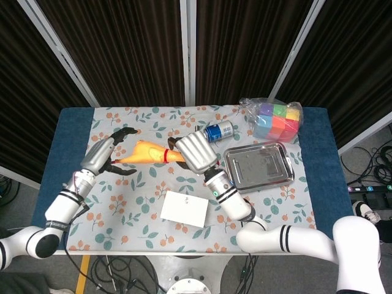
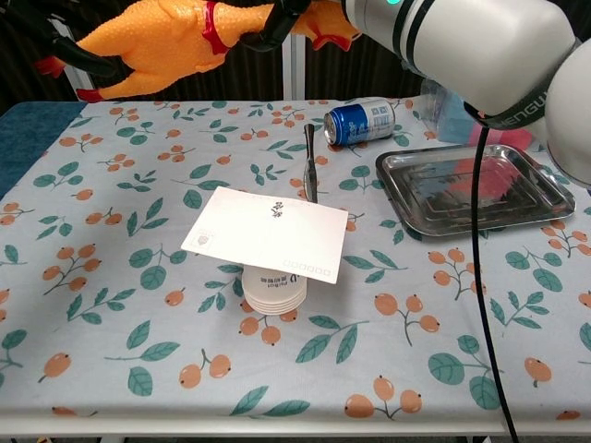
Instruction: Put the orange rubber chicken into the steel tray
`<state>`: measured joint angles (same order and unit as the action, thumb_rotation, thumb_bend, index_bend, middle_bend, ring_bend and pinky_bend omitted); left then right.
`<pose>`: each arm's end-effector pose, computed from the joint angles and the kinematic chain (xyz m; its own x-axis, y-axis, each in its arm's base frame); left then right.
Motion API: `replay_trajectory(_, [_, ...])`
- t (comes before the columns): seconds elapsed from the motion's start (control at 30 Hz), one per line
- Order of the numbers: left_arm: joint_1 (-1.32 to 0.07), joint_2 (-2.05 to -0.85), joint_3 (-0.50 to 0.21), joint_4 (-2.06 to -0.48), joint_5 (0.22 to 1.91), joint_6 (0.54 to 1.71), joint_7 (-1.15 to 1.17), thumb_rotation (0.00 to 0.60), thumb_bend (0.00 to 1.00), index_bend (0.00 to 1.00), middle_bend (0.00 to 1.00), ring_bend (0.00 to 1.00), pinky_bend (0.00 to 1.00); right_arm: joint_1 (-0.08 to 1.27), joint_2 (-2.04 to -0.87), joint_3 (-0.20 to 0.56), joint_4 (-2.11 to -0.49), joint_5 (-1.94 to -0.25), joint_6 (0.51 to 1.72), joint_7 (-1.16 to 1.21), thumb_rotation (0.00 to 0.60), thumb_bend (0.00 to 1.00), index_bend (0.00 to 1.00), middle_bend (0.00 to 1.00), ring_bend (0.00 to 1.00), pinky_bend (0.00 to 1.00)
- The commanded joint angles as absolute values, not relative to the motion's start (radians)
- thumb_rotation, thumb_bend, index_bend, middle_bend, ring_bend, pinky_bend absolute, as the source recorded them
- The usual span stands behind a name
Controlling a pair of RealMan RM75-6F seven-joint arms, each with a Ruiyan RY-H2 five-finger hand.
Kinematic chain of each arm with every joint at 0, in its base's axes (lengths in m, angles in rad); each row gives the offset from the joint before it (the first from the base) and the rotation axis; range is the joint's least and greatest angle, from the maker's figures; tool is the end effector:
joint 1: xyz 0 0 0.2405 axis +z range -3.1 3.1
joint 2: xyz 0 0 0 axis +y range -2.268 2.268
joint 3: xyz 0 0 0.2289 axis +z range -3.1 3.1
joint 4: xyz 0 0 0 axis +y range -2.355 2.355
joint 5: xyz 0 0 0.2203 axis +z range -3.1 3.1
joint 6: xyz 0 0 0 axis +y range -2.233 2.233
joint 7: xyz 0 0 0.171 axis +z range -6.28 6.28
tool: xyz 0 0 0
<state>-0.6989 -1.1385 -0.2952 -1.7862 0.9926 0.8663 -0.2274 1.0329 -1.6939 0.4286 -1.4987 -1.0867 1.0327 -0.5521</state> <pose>-0.1215 0.3671 0.0706 -0.1123 0.3685 0.9228 0.9773 -0.1267 0.1695 0.0610 -0.3737 -0.0179 0.3409 0.0286 0.9397 -0.7609 -0.5786 0.2937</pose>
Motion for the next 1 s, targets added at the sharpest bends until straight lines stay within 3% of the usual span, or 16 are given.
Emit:
replay_trajectory(0.03, [-0.722, -1.165, -0.302, -1.773, 0.933, 0.86, -0.198, 0.6, 0.02, 0.2, 0.18, 0.14, 0.22, 1.043, -1.7, 0.429, -1.495, -1.074, 1.037, -0.56, 0.6, 0.27, 1.0, 0.82, 0.79, 1.0])
replay_trajectory(0.43, [-0.75, -1.197, -0.323, -1.763, 0.856, 0.844, -0.186, 0.6, 0.01, 0.2, 0.18, 0.14, 0.22, 1.07, -1.71, 0.416, -1.475, -1.049, 1.035, -0.553, 0.6, 0.27, 1.0, 0.82, 0.79, 1.0])
replay_trajectory(0.57, [-0.753, -1.214, -0.325, -1.746, 0.858, 0.851, -0.187, 0.6, 0.05, 0.27, 0.22, 0.16, 0.24, 1.073, -1.71, 0.415, -1.475, -1.046, 1.034, -0.534, 0.6, 0.27, 1.0, 0.82, 0.79, 1.0])
replay_trajectory(0.67, [-0.752, -1.238, -0.326, -1.725, 0.86, 0.881, -0.177, 0.6, 0.15, 0.38, 0.32, 0.26, 0.32, 1.073, -1.707, 0.41, -1.48, -1.045, 1.035, -0.526, 0.6, 0.27, 1.0, 0.82, 0.79, 1.0])
replay_trajectory(0.8, [-0.747, -1.268, -0.322, -1.697, 0.869, 0.916, -0.16, 0.6, 0.3, 0.57, 0.55, 0.49, 0.58, 1.071, -1.701, 0.403, -1.49, -1.038, 1.033, -0.517, 0.6, 0.27, 1.0, 0.82, 0.79, 1.0])
replay_trajectory(1.0, [-0.742, -1.282, -0.308, -1.674, 0.885, 0.916, -0.146, 0.6, 0.51, 0.75, 0.79, 0.72, 0.81, 1.067, -1.69, 0.395, -1.507, -1.03, 1.032, -0.503, 0.6, 0.27, 1.0, 0.82, 0.8, 1.0])
